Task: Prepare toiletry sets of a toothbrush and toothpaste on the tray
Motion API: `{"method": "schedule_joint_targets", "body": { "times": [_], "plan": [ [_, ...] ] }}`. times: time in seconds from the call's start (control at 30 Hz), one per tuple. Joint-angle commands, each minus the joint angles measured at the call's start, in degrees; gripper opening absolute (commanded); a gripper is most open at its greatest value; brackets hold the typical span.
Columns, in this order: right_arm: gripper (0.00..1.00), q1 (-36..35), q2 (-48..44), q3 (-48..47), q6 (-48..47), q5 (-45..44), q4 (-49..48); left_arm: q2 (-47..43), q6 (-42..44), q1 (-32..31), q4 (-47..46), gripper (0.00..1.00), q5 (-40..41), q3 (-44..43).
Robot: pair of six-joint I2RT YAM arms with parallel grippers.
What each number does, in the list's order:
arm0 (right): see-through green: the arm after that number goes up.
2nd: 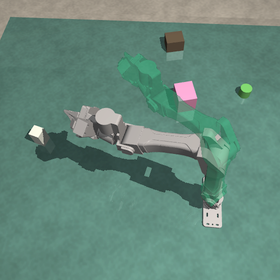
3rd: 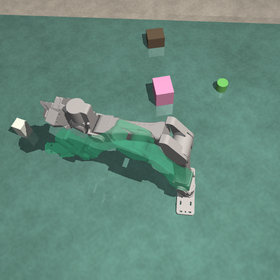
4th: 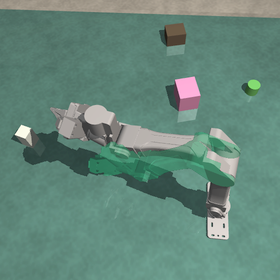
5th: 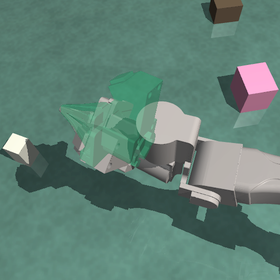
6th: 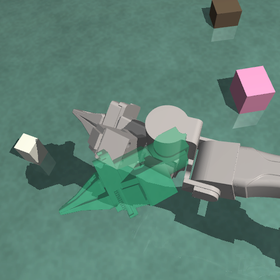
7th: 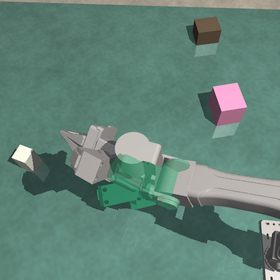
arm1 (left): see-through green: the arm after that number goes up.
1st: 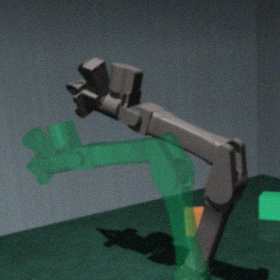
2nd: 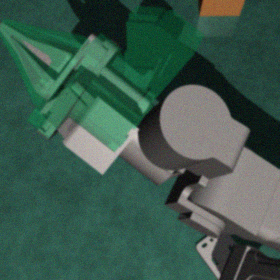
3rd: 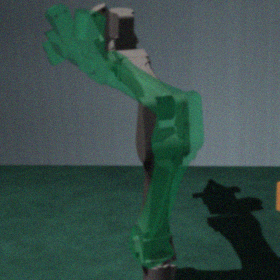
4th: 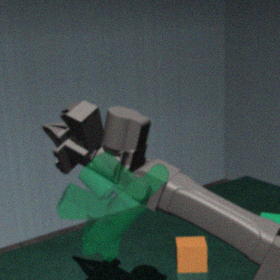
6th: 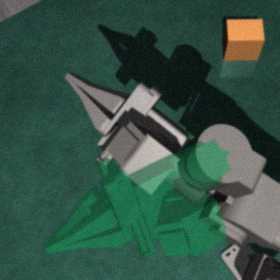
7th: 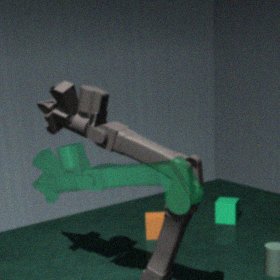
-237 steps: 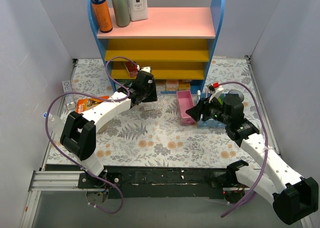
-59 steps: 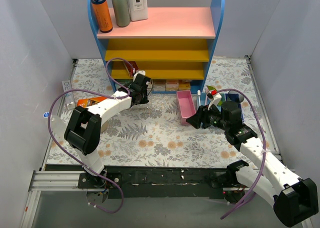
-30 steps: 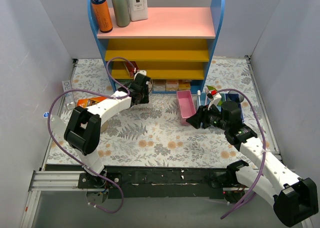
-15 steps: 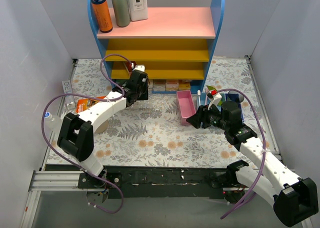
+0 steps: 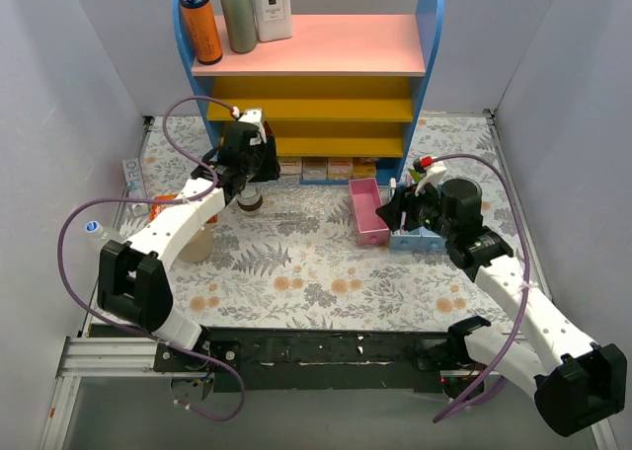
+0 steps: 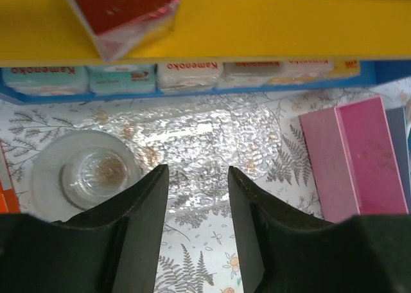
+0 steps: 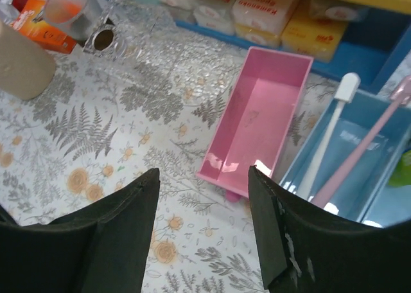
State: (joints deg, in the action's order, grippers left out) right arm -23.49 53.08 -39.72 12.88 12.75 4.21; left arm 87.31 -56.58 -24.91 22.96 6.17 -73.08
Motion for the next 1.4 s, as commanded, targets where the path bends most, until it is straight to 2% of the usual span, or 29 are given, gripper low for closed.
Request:
{"method": "schedule_joint_targets", "body": {
  "times": [0.0, 0.1, 0.23, 0.33, 0.4, 0.57, 0.77, 0.9, 1.0, 1.27, 1.37],
  "plan": [
    [0.68, 2.64, 0.53, -6.23, -6.1, -5.01, 1.85, -4.94, -0.46, 5.12, -3.44, 0.45, -5.11, 0.03],
    [0.7, 5.37, 1.32, -8.08, -7.96, -6.16, 4.23, -6.62, -0.73, 9.69, -6.08, 0.46, -5.38, 1.97],
    [0.71, 12.58, 2.9, -11.68, -9.28, -6.33, 6.86, -9.42, -0.55, 16.1, -9.15, 0.46, -5.47, 4.69],
    [0.71, 16.44, 3.96, -12.31, -9.37, -8.27, 6.78, -11.71, 0.41, 18.48, -12.49, 0.48, -5.56, 7.67],
    [0.71, 19.6, 5.27, -13.09, -9.81, -9.58, 6.6, -12.68, 1.38, 18.75, -13.29, 0.54, -4.77, 8.65],
    [0.72, 26.29, 8.61, -16.43, -11.65, -17.14, 8.53, -14.79, 3.31, 18.75, -13.38, 0.54, -2.75, 11.28],
    [0.71, 33.58, 13.36, -16.97, -11.04, -18.82, 7.57, -14.45, 4.55, 18.75, -13.47, 0.56, -0.55, 12.26],
    [0.7, 38.24, 15.21, -14.77, -9.37, -14.0, 6.08, -14.01, 4.72, 18.75, -13.55, 0.56, -0.72, 12.52],
    [0.7, 38.95, 16.17, -12.05, -9.11, -13.19, 3.97, -13.74, 4.46, 18.75, -13.56, 0.57, -1.95, 12.61],
    [0.65, 40.1, 21.27, -11.25, -6.82, -4.24, 1.33, -13.22, 4.19, 18.75, -13.82, 0.59, -4.15, 12.96],
    [0.63, 40.1, 22.94, -10.99, -6.38, -3.44, 0.45, -12.87, 4.46, 18.75, -13.82, 0.59, -3.89, 12.96]
  ]
}}
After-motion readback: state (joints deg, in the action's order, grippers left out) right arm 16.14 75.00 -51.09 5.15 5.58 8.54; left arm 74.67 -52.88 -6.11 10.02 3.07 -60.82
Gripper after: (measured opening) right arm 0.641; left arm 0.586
